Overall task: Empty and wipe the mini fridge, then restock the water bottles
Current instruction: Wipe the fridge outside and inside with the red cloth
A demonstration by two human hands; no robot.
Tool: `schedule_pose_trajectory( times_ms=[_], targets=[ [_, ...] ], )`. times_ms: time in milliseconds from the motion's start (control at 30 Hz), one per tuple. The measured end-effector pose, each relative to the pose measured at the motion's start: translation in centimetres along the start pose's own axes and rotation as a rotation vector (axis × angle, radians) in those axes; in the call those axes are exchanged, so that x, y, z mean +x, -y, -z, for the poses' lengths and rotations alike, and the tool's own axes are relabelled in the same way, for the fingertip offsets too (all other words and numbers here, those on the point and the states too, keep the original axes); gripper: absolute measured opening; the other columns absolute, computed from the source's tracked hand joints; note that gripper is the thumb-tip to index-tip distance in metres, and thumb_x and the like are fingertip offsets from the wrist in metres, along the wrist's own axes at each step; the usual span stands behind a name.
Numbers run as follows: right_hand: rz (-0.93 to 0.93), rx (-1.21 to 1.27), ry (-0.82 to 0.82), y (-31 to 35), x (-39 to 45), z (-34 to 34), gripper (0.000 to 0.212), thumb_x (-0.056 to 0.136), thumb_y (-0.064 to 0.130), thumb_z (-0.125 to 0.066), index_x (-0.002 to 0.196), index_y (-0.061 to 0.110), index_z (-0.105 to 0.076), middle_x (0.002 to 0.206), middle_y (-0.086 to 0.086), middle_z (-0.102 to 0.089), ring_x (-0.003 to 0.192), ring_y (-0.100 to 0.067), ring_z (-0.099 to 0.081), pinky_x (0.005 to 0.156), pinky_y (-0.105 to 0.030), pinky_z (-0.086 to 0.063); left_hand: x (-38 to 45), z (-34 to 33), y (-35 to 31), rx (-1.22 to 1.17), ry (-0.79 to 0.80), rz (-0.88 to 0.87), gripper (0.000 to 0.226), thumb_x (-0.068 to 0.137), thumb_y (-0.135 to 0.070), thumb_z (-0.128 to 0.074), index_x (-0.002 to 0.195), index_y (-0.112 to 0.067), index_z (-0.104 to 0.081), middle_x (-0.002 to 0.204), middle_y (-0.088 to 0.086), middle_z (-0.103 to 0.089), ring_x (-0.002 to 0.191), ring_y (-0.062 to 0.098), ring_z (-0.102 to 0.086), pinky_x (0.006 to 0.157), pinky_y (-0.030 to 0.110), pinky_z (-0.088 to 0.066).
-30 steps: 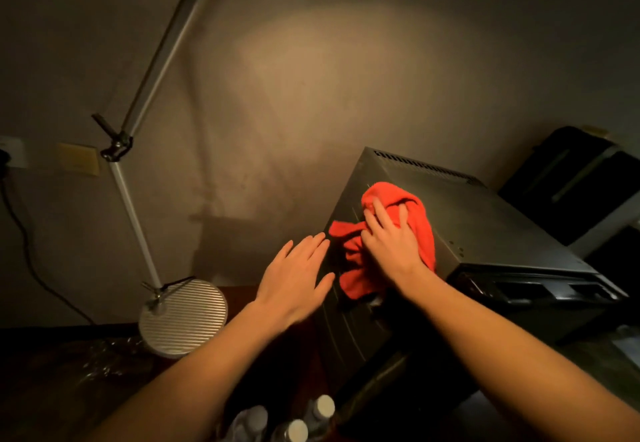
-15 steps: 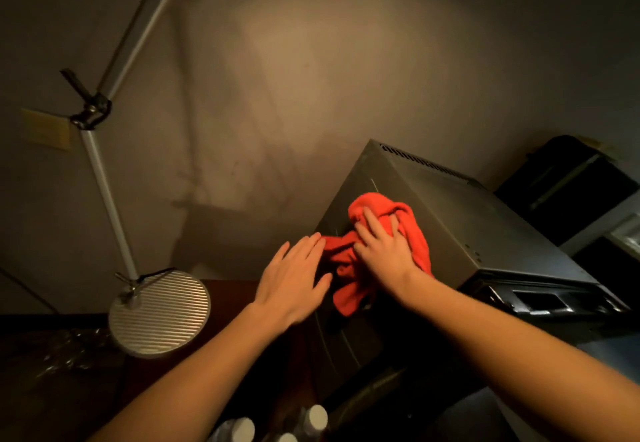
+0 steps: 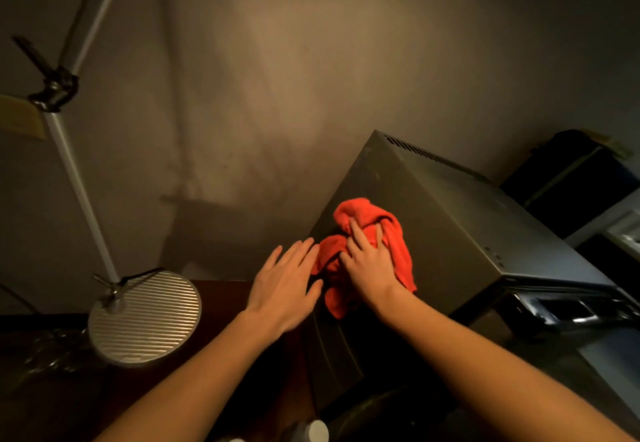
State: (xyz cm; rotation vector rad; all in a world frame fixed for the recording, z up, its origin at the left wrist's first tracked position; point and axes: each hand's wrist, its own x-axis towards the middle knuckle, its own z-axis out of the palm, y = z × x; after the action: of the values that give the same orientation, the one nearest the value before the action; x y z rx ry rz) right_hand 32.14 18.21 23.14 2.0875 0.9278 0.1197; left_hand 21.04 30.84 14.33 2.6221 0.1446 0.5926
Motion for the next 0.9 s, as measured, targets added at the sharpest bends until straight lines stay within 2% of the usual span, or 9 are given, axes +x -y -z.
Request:
schedule_pose_trajectory(
  times_ms=[67,133,267,367,467,567,667,800,900],
  targets=[
    [0.027,-0.003,-0.075,0.0,-0.9,-0.7,0.038,0.069,0.031,-0.040,0.063,0.021,-0.076,0.094,-0.008,-0.075,0.110,-0.033,-0.066,0.076,-0.064,-0.050,0.4,-0.3,-0.8,0.010,0.004,0.000,0.070,0.088,-0.049,-0.033,0.151,-0.017,-0.037,0.157,0.000,-0.035,0.144,0.015,-0.032,0.119,0.038,-0.020],
    [0.002,-0.045,-0.087,-1.4,-1.5,0.4,0.037,0.072,0.028,-0.041,0.075,0.023,-0.078,0.104,-0.007,-0.073,0.116,-0.033,-0.062,0.080,-0.061,-0.051,0.8,-0.7,-1.3,0.021,-0.012,0.007,0.071,0.087,-0.050,-0.030,0.147,-0.016,-0.044,0.153,0.001,-0.043,0.140,0.017,-0.040,0.117,0.040,-0.027],
    [-0.133,-0.147,-0.258,-6.2,0.6,5.4,0.039,0.097,0.021,-0.039,0.131,0.018,-0.057,0.159,-0.014,-0.023,0.148,-0.041,-0.009,0.110,-0.058,-0.025,1.5,-0.9,-1.2,0.002,-0.041,0.007,0.070,0.092,-0.050,-0.030,0.153,-0.016,-0.032,0.159,0.000,-0.030,0.147,0.015,-0.027,0.121,0.038,-0.018],
    [-0.258,-0.092,-0.278,-8.2,2.8,7.9,0.036,0.101,0.024,-0.038,0.132,0.017,-0.054,0.163,-0.015,0.000,0.147,-0.043,0.008,0.113,-0.061,-0.015,1.6,-1.0,-0.7,-0.003,-0.038,0.019,0.069,0.095,-0.048,-0.029,0.157,-0.019,-0.020,0.163,-0.003,-0.017,0.150,0.013,-0.015,0.123,0.036,-0.009],
    [-0.206,-0.018,-0.174,-6.4,4.2,7.0,0.038,0.100,0.018,-0.037,0.131,0.012,-0.058,0.160,-0.022,-0.016,0.148,-0.042,-0.002,0.111,-0.067,-0.012,1.1,-1.6,0.1,0.000,-0.028,0.070,0.072,0.092,-0.051,-0.021,0.156,-0.018,-0.021,0.163,-0.003,-0.019,0.149,0.012,-0.017,0.123,0.036,-0.011],
    [-0.072,-0.042,-0.173,-3.3,3.7,4.1,0.027,0.068,0.019,-0.055,0.077,0.010,-0.078,0.111,-0.023,-0.069,0.117,-0.042,-0.059,0.084,-0.072,-0.042,0.4,-2.4,1.2,0.006,-0.010,0.099,0.071,0.092,-0.049,-0.028,0.156,-0.017,-0.024,0.162,-0.001,-0.023,0.148,0.013,-0.021,0.122,0.037,-0.013],
    [0.055,0.062,-0.208,-0.8,4.2,-0.8,0.039,0.064,0.027,-0.037,0.054,0.018,-0.074,0.080,-0.009,-0.075,0.088,-0.031,-0.073,0.066,-0.063,-0.052,-0.4,-2.9,1.7,0.022,0.032,0.104,0.072,0.091,-0.047,-0.032,0.155,-0.017,-0.025,0.161,-0.001,-0.025,0.148,0.014,-0.023,0.121,0.036,-0.014],
    [0.152,0.099,-0.100,3.6,1.3,-4.8,0.035,0.060,0.033,-0.040,0.052,0.025,-0.073,0.074,0.001,-0.074,0.085,-0.023,-0.073,0.071,-0.055,-0.055,-1.7,-3.6,1.8,0.035,0.077,0.138,0.069,0.087,-0.047,-0.033,0.147,-0.013,-0.043,0.152,0.002,-0.043,0.139,0.015,-0.042,0.114,0.039,-0.030],
    [0.179,0.003,0.062,5.1,-1.5,-4.0,0.041,0.070,0.032,-0.044,0.083,0.020,-0.080,0.111,-0.010,-0.072,0.117,-0.032,-0.061,0.091,-0.062,-0.045,-2.5,-4.4,1.3,0.027,0.120,0.134,0.067,0.085,-0.047,-0.035,0.139,-0.013,-0.055,0.142,0.002,-0.055,0.129,0.015,-0.053,0.106,0.040,-0.043]
  ],
)
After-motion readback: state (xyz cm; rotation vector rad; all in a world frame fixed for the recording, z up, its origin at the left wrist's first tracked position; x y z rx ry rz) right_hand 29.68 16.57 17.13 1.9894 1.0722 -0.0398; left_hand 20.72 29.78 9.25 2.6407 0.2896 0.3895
